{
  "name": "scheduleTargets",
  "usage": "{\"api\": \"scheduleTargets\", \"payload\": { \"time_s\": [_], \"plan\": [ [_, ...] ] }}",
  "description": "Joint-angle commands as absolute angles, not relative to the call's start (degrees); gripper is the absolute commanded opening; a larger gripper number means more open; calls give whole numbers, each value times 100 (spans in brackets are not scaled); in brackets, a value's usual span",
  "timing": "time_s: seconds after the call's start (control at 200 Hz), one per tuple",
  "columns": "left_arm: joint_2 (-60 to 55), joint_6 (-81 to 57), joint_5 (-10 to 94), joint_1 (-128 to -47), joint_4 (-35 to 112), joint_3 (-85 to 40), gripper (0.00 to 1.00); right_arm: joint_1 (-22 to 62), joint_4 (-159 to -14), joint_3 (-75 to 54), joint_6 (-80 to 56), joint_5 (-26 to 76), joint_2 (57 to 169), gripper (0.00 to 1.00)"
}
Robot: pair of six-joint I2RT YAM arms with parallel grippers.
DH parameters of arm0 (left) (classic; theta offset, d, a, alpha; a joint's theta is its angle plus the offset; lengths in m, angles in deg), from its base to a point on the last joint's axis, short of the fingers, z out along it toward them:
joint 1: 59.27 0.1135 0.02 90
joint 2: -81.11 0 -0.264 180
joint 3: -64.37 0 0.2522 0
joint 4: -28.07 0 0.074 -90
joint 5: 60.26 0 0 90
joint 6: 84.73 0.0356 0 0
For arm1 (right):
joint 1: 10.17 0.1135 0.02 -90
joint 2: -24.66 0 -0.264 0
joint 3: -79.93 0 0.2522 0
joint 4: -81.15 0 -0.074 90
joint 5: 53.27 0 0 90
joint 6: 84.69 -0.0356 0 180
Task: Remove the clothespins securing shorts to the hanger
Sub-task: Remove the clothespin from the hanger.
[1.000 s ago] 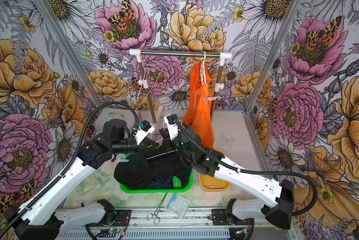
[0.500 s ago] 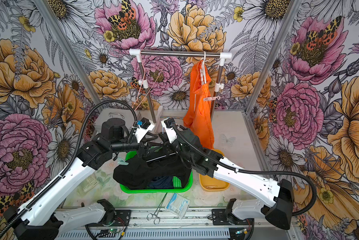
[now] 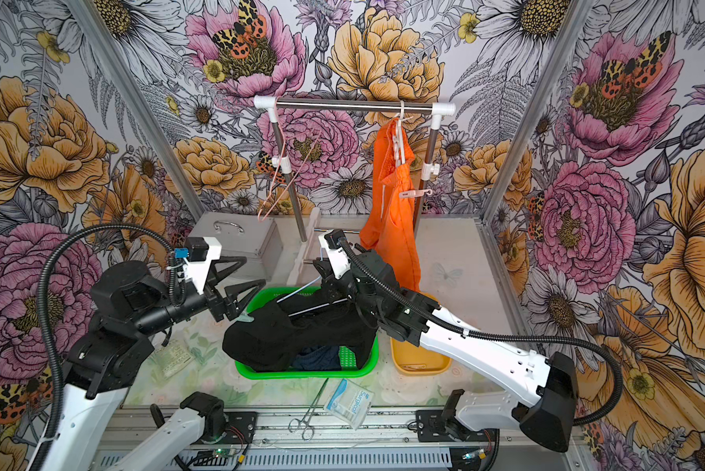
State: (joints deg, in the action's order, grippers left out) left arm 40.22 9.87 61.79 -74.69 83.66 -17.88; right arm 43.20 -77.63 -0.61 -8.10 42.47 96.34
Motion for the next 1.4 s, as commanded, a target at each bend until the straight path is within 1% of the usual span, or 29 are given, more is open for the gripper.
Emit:
{"api": "scheduleTargets", "payload": {
  "time_s": [0.0,0.085,0.22,0.48,0.64,0.72,0.77,0.851,0.901,1.031,1.111,1.281,1.391],
  "plan": [
    [4204,720,6568,-7154,9179,-1737,82,4249,-7929,-32,-854,4200,9482,0],
    [4243,705,6440,-7004,9800,-1788,85,4223,-7929,-19,-899,4197,9472,0],
    [4266,484,5963,-6877,10600,-1916,85,4179,-7931,19,-967,4191,9445,0],
    [4436,295,6029,-6829,10850,-1717,86,4107,-7934,65,-1029,4092,9449,0],
    [4441,423,5966,-6714,10908,-1582,86,4056,-7938,69,-1086,4022,9458,0],
    [4407,544,6170,-6589,10909,-1529,83,4030,-7940,69,-1134,3977,9463,0],
    [4378,601,6309,-6486,10906,-1479,78,4013,-7932,68,-1156,3965,9470,0],
    [4329,727,6666,-6244,10908,-1426,68,4003,-7942,85,-1191,3946,9464,0],
    [4330,778,6902,-6072,10899,-1423,66,3997,-7938,87,-1200,3945,9469,0],
    [4298,917,7320,-5709,10901,-1429,66,3984,-7938,87,-1233,3897,9485,0],
    [4270,965,7497,-5690,10899,-1434,67,3976,-7938,74,-1256,3873,9497,0],
    [4252,910,7548,-5681,10768,-1577,67,3916,-7933,43,-1364,3812,9504,0],
    [4244,814,7195,-5670,10617,-1603,68,3855,-7849,-4,-1442,3787,9506,0]
  ]
}}
